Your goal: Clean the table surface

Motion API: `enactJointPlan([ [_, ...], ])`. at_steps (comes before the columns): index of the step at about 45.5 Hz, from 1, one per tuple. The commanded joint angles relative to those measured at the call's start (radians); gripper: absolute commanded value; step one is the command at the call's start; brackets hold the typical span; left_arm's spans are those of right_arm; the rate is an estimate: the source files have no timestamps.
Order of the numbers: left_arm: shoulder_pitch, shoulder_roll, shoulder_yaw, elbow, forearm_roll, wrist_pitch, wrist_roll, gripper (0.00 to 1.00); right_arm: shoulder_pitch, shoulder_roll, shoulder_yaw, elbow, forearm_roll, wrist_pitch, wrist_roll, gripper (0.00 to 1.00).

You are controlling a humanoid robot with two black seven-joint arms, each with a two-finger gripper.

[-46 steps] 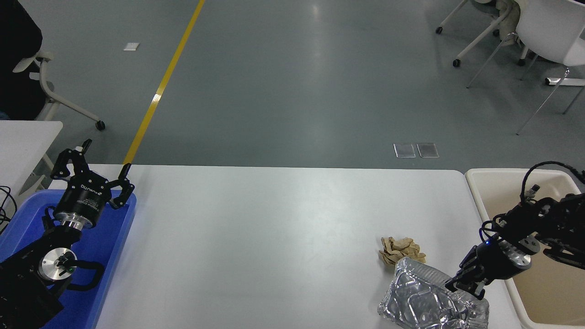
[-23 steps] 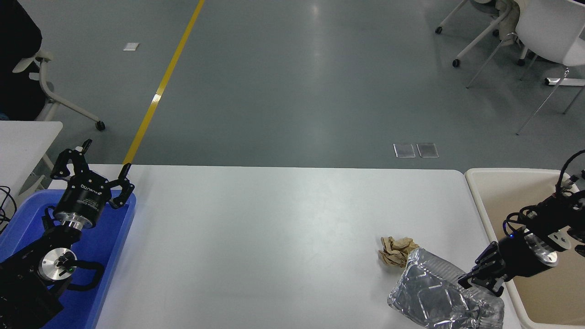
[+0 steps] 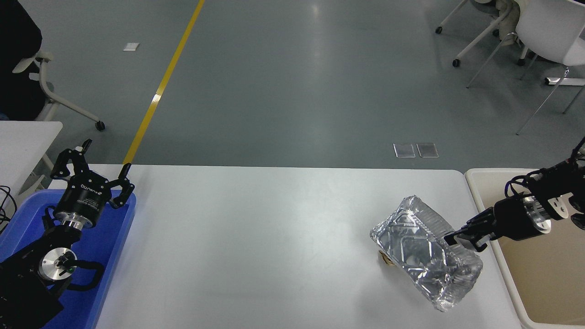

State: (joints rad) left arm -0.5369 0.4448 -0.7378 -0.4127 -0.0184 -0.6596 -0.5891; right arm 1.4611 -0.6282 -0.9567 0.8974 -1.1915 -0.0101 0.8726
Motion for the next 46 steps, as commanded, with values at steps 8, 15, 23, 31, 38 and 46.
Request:
enactJointPlan([
  [8,0.0,0.0,0.0,0.0,0.0,0.0,0.0,1.0,-0.03,0.008,0.079,-0.247,0.252,0.216,0.0,0.0],
  [15,0.0,0.0,0.0,0.0,0.0,-0.002,0.0,1.0,-0.064,0.016,0.079,-0.354,0.343,0.289,0.0,0.0],
  [23,0.0,0.0,0.0,0.0,0.0,0.0,0.0,1.0,-0.111,0.016,0.081,-0.414,0.394,0.323,0.0,0.0],
  [31,0.0,0.0,0.0,0.0,0.0,0.0,0.0,1.0,-0.231,0.018,0.127,-0.526,0.492,0.355,0.0,0.0],
  [38,0.0,0.0,0.0,0.0,0.0,0.0,0.0,1.0,-0.284,0.022,0.173,-0.638,0.627,0.413,0.0,0.0],
  [46,0.0,0.0,0.0,0.0,0.0,0.0,0.0,1.0,-0.33,0.021,0.228,-0.696,0.771,0.43,0.0,0.0],
])
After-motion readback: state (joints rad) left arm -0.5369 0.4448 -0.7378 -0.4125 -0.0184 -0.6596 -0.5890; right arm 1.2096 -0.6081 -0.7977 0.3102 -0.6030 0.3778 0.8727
